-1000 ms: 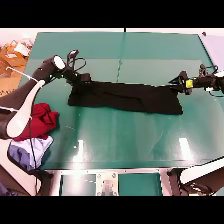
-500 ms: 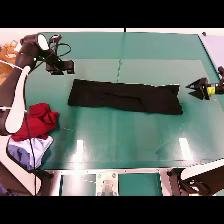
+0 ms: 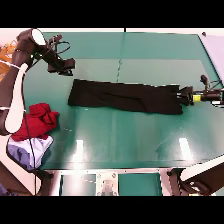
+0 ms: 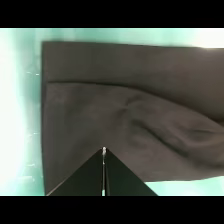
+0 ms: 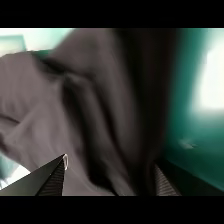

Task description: Fold the shirts.

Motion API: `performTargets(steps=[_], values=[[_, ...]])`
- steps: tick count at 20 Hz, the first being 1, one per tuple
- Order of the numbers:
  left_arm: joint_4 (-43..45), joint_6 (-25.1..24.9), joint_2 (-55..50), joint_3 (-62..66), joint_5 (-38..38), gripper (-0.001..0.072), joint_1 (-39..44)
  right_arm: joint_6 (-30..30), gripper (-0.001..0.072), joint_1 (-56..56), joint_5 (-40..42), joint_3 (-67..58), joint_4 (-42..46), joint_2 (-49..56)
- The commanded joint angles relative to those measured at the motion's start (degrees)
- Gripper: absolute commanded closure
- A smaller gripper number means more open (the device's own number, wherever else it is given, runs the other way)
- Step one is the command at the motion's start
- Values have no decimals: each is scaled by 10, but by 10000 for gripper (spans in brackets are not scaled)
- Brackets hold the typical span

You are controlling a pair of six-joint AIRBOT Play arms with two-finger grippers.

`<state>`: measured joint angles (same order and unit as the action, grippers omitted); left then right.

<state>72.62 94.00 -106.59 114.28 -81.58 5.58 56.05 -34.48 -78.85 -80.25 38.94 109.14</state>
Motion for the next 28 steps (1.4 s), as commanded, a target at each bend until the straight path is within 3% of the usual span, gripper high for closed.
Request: performTargets(steps=[1,2,3,6,9,12,16,19,23,28], values=[[-30,0,0,1,-5,682,0,-12,101,46,-16,-25,-10,9],[-32,-1,0,1,-4,682,2,-8,244,53,-30,-42,-10,9],[-32,-9,0,1,-3,683,9,-5,685,57,-51,-64,-11,8],[-32,-15,-1,-3,20,683,49,31,694,61,-86,-121,-10,-15],[-61,-16,-8,-38,115,682,124,74,694,62,-127,-156,-10,-70],[-126,-45,-47,-70,234,682,223,116,694,66,-157,-170,-10,-141],[-235,-45,-134,-70,398,683,329,155,694,90,-172,-171,-10,-208],[-325,-53,-177,-63,452,682,357,175,693,109,-176,-171,-12,-223],[-353,-78,-185,-54,422,682,348,174,693,122,-177,-171,-32,-224],[-323,-119,-158,31,165,683,259,191,694,130,-172,-171,-49,-224]])
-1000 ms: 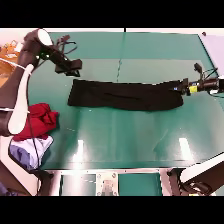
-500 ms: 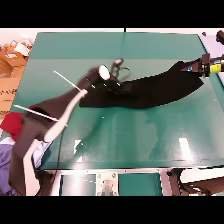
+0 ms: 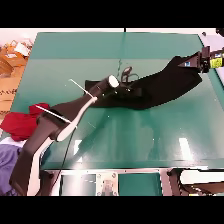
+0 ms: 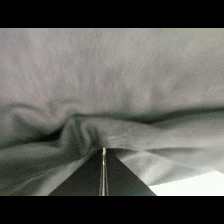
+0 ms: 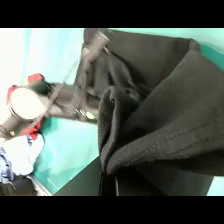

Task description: Fold the shirts.

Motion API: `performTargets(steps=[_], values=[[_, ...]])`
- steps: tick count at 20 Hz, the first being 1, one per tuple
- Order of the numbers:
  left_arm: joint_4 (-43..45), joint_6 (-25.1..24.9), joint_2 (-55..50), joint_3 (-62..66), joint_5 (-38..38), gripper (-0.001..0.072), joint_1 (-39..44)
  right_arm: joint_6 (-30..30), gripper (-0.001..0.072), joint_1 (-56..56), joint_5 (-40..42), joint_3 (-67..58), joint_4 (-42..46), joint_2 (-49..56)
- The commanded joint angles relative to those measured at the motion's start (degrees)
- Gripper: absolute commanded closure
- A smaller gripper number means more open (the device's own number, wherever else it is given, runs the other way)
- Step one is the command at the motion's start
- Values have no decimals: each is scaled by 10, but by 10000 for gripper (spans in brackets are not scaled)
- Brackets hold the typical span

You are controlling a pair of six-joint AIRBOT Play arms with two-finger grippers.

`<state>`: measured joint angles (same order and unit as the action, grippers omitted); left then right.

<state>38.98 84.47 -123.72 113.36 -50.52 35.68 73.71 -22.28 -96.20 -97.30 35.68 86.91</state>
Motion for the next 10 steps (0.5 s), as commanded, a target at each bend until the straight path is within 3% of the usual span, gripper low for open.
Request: performTargets(steps=[1,6,10], values=[[45,-24,31,45,-188,684,-66,17,694,17,2,-1,-30,-2],[292,-21,156,45,-371,683,-193,75,693,148,75,0,-41,-2],[434,-24,232,45,-426,682,-287,94,694,336,278,0,-31,16]])
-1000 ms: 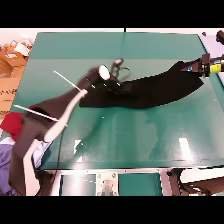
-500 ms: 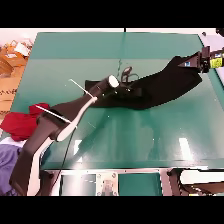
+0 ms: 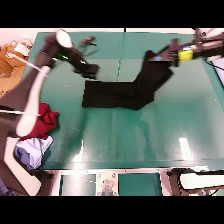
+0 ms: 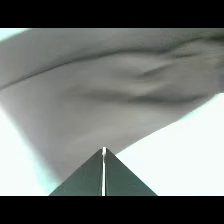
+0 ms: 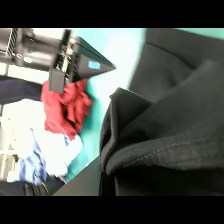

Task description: Fold the shirts.

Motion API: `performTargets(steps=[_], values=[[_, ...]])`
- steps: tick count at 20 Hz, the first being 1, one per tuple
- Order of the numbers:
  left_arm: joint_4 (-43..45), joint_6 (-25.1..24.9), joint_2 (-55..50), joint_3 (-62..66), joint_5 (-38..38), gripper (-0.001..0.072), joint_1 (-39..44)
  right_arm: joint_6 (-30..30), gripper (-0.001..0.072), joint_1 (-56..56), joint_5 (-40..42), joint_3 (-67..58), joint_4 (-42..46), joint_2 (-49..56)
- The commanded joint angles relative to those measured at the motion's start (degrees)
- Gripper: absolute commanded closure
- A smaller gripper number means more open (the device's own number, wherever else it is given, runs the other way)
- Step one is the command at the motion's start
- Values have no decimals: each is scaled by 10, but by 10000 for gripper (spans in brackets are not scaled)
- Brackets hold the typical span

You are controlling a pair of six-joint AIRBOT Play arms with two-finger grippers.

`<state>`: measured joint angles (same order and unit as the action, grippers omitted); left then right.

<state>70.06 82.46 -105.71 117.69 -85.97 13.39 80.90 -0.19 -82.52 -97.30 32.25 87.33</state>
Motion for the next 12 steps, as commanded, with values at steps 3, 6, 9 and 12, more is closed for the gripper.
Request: performTargets(steps=[3,6,9,12], values=[[122,-21,77,1,-82,682,-121,31,693,260,310,0,14,91],[122,-31,81,1,-102,682,-157,32,141,370,493,-1,8,207],[122,-31,81,1,-110,682,-173,63,102,367,525,-1,-55,253],[113,-31,81,1,-110,682,-173,42,694,283,410,-2,-52,217]])
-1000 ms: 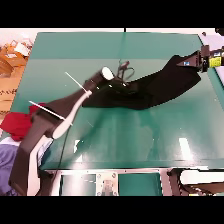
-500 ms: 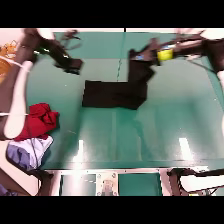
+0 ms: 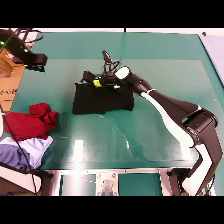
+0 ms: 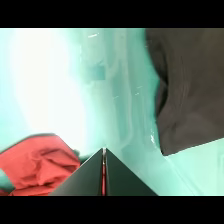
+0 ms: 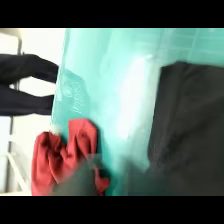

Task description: Fold the shirts.

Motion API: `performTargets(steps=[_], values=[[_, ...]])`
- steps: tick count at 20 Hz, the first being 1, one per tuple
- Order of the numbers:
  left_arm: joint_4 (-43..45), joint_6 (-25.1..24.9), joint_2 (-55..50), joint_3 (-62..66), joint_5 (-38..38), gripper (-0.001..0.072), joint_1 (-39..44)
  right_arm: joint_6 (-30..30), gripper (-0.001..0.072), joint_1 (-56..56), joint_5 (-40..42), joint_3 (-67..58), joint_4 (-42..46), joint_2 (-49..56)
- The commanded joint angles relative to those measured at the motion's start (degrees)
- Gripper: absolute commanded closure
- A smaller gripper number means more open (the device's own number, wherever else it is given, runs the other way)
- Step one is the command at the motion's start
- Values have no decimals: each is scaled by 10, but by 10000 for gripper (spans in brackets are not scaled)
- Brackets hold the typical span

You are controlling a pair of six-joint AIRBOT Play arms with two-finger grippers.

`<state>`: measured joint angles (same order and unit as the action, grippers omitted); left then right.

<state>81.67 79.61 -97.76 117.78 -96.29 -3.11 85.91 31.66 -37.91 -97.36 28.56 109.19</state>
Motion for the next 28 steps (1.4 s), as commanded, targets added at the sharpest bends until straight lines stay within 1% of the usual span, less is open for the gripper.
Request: performTargets(steps=[1,2,3,4,6,7,9,10,11,12,13,16,18,20,23,26,27,28], values=[[-7,-2,2,-1,-4,682,-8,-8,695,-71,-76,-1,-13,-21],[-11,-2,1,-1,-1,682,-8,-9,695,-105,-109,0,-5,-41],[-11,-2,1,0,-2,682,-8,-8,696,-140,-139,0,23,-65],[-11,-2,1,-1,-2,682,-8,-2,696,-172,-172,0,66,-88],[-11,-1,1,-1,-4,682,-8,28,696,-232,-242,10,184,-136],[-11,-1,2,-1,-3,683,-8,37,695,-262,-264,30,235,-160],[-11,6,1,-1,0,682,-8,30,695,-316,-283,83,270,-193],[-11,14,1,-1,6,682,-8,11,691,-337,-289,107,270,-197],[-11,16,1,-1,13,682,-8,-1,525,-354,-293,131,270,-197],[-11,20,1,-1,14,682,-8,-7,215,-363,-287,154,270,-196],[-11,28,1,-1,14,682,-8,-15,89,-365,-275,177,270,-192],[-11,42,1,-1,16,682,-8,-27,90,-351,-217,230,244,-166],[-11,42,1,-1,16,682,-8,-55,90,-326,-191,243,191,-130],[-11,42,1,-1,16,682,-8,-90,90,-294,-189,243,120,-90],[-11,44,1,-1,15,682,-8,-143,90,-244,-185,240,37,-43],[-11,44,1,-1,15,682,-8,-171,93,-218,-174,230,-24,-34],[-11,44,1,-1,15,682,-8,-171,140,-217,-172,219,-33,-34],[-11,44,1,-1,15,682,-8,-172,451,-218,-175,203,-41,-34]])
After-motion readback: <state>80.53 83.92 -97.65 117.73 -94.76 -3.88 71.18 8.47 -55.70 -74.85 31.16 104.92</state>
